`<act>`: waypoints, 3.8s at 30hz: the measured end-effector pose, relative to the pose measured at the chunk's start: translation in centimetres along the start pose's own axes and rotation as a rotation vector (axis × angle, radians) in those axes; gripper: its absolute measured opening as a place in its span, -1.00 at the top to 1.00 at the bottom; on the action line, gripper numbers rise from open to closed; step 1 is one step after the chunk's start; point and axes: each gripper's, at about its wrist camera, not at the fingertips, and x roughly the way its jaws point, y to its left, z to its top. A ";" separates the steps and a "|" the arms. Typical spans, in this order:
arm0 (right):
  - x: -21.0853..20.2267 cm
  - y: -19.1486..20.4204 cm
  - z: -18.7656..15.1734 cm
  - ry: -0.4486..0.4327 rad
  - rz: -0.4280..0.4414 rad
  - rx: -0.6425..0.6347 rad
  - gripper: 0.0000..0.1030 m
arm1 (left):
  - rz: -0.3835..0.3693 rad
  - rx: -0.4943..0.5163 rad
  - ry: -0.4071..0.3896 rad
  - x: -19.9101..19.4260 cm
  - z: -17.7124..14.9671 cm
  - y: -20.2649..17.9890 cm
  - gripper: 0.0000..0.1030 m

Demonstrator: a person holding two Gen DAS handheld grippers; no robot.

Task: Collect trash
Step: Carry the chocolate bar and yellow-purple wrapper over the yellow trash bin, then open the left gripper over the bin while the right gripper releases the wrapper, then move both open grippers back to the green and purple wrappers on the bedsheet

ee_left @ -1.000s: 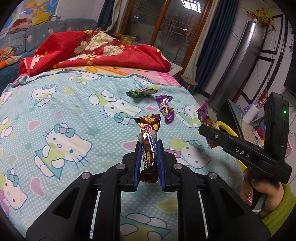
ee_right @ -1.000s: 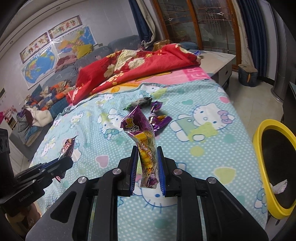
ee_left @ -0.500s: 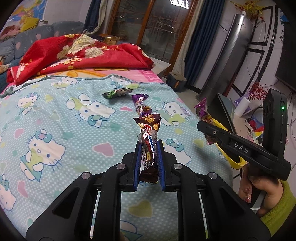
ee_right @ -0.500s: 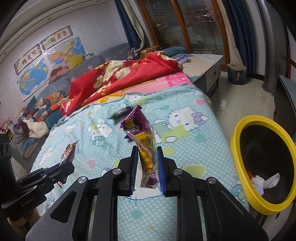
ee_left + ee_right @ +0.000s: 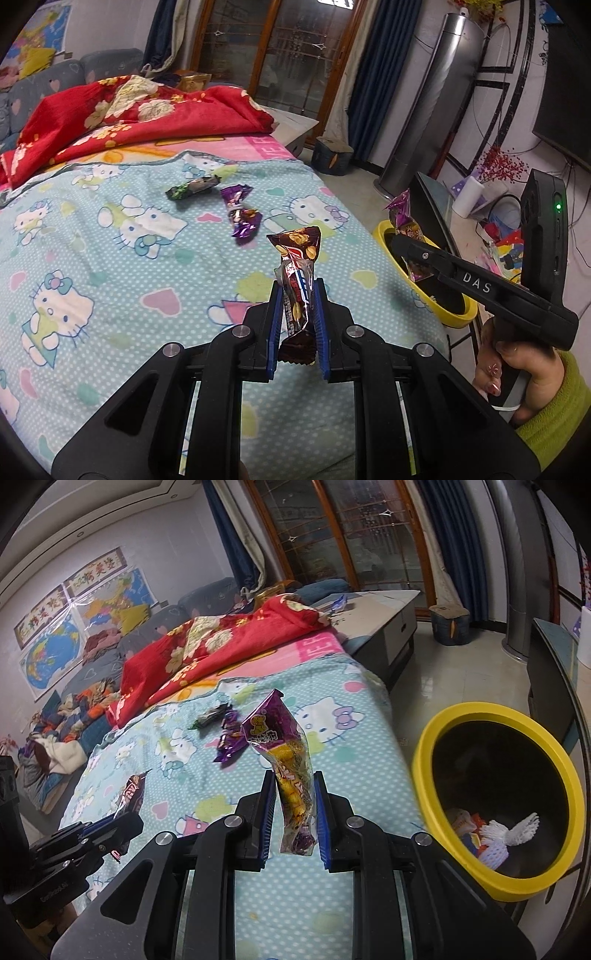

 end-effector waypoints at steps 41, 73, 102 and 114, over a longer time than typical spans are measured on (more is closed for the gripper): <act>-4.7 -16.1 -0.9 -0.093 -0.300 0.284 0.62 | -0.215 0.262 0.061 8.5 3.1 -14.2 0.78; -5.5 -19.8 -2.2 -0.101 -0.374 0.345 0.06 | -0.341 0.179 0.113 14.8 6.6 -16.1 -0.75; -2.0 -5.3 1.7 -0.108 -0.180 0.056 -0.17 | -0.074 0.061 -0.101 6.4 8.2 -3.1 -0.78; 2.7 1.8 2.6 -0.037 -0.090 -0.083 -0.21 | 0.032 -0.032 -0.136 4.9 8.8 4.0 -0.78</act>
